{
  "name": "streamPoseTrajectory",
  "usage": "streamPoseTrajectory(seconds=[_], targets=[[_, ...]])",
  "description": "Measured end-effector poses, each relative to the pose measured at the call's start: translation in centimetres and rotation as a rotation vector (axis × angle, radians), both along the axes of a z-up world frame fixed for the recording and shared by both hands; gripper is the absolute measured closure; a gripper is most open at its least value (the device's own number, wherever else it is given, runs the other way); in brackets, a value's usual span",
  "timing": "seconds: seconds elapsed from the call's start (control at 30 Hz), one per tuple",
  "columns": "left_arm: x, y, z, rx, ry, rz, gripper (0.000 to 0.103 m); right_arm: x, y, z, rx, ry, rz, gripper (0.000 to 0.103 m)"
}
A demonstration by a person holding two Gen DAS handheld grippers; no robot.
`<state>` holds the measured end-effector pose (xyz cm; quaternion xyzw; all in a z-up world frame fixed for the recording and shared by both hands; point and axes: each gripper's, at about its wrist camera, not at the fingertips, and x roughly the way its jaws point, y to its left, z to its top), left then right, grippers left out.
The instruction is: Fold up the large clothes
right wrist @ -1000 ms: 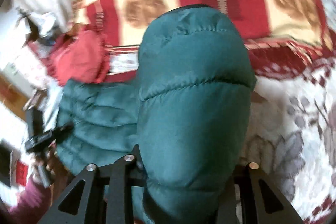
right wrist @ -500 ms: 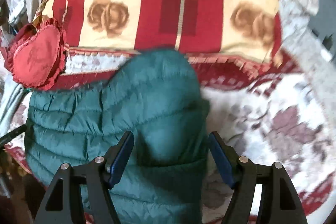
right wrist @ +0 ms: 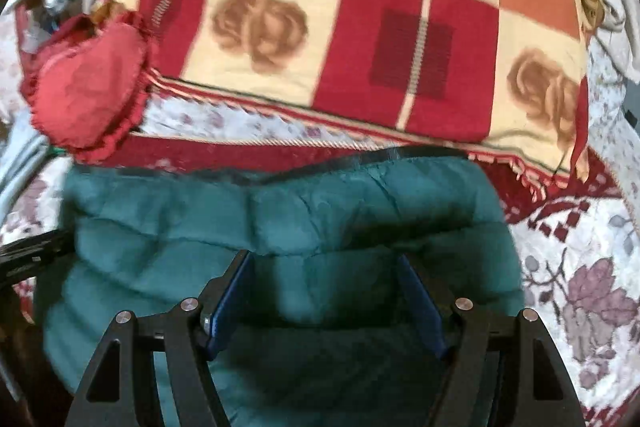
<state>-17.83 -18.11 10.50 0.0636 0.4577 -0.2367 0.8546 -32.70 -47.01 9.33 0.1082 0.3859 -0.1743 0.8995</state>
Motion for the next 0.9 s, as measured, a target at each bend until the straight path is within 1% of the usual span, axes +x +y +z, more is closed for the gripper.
streamPoseTrajectory(seconds=[0.03, 0.1, 0.17, 0.23, 0.3, 0.4, 0.53, 0.6, 0.63, 0.73, 0.9], targets=[[0.2, -0.2, -0.3, 0.004, -0.003, -0.005, 0.031, 0.6, -0.5, -1.3, 0.018, 0.017, -0.005, 0.032], [0.4, -0.6, -0.7, 0.01, -0.01, -0.017, 0.029, 0.9, -0.9, -2.5, 0.022, 0.015, -0.017, 0.031], [0.6, -0.8, -1.2, 0.017, -0.015, -0.017, 0.027, 1.0, -0.9, -2.9, 0.014, 0.009, -0.026, 0.03], [0.5, -1.0, -1.4, 0.023, -0.025, -0.01, 0.026, 1.1, -0.5, -3.0, -0.01, 0.016, -0.023, 0.03], [0.4, -1.1, -1.4, 0.029, -0.035, -0.009, 0.026, 1.1, -0.5, -2.9, -0.01, 0.022, -0.022, 0.029], [0.0, -0.9, -1.0, 0.03, -0.047, -0.004, 0.026, 0.4, -0.3, -1.7, 0.003, 0.032, -0.034, 0.029], [-1.3, -0.3, 0.1, 0.044, -0.056, 0.019, 0.026, -2.0, 1.2, 1.2, 0.006, -0.021, -0.042, 0.029], [-2.0, 0.0, 0.8, 0.038, -0.064, 0.032, 0.026, -3.2, 2.2, 2.3, -0.01, -0.041, -0.039, 0.023], [-2.5, 0.2, 1.1, 0.031, -0.07, 0.034, 0.026, -4.1, 3.0, 2.9, -0.02, -0.062, -0.035, 0.022], [-4.1, 0.7, 2.0, 0.007, -0.083, 0.035, 0.026, -5.6, 4.9, 3.6, -0.033, -0.084, -0.012, 0.019], [-6.6, 1.3, 3.3, 0.001, -0.131, 0.035, 0.026, -7.4, 8.3, 4.1, -0.07, -0.102, 0.011, 0.018]])
